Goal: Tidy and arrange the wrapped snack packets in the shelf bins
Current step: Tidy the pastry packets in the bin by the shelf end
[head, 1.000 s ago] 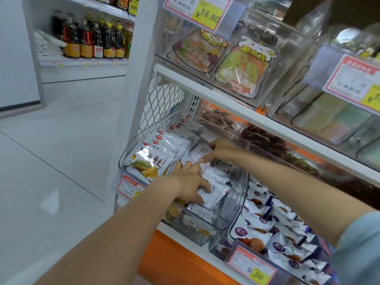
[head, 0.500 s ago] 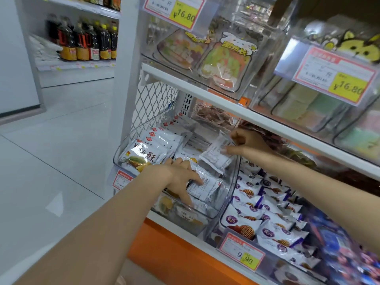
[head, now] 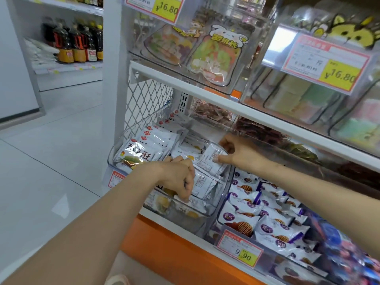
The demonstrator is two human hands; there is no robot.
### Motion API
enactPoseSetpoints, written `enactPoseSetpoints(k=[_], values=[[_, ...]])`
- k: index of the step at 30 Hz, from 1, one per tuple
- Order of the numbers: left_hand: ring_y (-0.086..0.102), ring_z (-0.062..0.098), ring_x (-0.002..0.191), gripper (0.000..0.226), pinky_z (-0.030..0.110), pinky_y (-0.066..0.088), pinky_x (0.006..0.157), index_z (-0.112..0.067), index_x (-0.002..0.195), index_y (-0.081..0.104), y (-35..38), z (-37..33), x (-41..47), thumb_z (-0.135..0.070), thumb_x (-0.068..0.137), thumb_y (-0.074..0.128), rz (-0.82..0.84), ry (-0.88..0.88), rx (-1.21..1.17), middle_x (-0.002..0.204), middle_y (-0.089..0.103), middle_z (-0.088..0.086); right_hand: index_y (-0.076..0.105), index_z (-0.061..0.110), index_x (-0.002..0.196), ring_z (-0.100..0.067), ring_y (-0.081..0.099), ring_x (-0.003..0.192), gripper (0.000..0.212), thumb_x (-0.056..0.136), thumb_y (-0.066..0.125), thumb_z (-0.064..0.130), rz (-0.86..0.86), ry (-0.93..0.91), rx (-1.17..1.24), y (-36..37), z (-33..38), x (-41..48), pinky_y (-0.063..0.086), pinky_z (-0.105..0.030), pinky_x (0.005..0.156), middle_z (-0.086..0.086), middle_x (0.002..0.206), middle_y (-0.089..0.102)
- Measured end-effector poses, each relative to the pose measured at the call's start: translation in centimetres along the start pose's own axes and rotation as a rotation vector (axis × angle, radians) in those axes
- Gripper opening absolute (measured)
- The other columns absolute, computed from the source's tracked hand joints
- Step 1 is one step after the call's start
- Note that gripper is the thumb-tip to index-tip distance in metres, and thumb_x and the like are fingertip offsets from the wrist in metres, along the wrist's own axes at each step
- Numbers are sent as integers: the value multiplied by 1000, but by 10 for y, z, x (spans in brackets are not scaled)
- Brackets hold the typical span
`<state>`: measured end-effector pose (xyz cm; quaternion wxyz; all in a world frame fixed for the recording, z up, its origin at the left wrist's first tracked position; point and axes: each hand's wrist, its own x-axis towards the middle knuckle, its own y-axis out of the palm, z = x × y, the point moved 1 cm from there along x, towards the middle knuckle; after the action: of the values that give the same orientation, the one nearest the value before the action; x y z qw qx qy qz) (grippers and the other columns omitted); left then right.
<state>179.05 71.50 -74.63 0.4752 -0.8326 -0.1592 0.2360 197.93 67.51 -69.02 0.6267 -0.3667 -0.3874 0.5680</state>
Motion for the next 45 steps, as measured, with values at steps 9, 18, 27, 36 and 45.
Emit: enactPoseSetpoints(k=[9, 18, 27, 36, 45], values=[[27, 9, 116, 8, 28, 14, 99, -24, 76, 69, -1, 1, 6, -30, 76, 74, -376, 18, -41, 121, 39, -11, 55, 24, 86, -9, 52, 74, 27, 74, 79, 23, -190, 54, 179, -11, 1, -3, 41, -22, 63, 7, 83, 59], [26, 10, 111, 37, 27, 24, 94, -13, 106, 70, 7, 5, 24, -37, 78, 72, -480, -20, -42, 121, 37, -8, 60, 12, 85, -20, 64, 82, 26, 69, 81, 17, 222, -25, 401, -16, 4, -17, 47, -32, 75, -12, 86, 70], [41, 15, 107, 11, 18, 32, 88, -9, 93, 69, 3, 14, 10, -10, 82, 69, -456, -16, -233, 107, 46, 0, 47, 28, 72, -5, 45, 59, 36, 69, 82, 35, 315, -125, -173, 12, 22, -11, 35, -24, 56, 11, 66, 50], [45, 12, 96, 20, 20, 35, 80, -16, 107, 60, -2, 8, -14, -11, 88, 62, -352, -43, -297, 97, 44, -8, 51, 21, 68, -8, 43, 58, 35, 66, 85, 30, 470, -34, -121, 14, 39, -3, 33, -24, 55, 8, 63, 50], [44, 16, 108, 33, 31, 39, 92, -23, 104, 57, 2, 2, -14, -37, 78, 72, -310, -61, -195, 109, 51, -1, 55, 29, 80, -10, 49, 69, 31, 69, 79, 46, 576, -142, -354, 25, 42, -7, 37, -29, 65, 7, 75, 55]])
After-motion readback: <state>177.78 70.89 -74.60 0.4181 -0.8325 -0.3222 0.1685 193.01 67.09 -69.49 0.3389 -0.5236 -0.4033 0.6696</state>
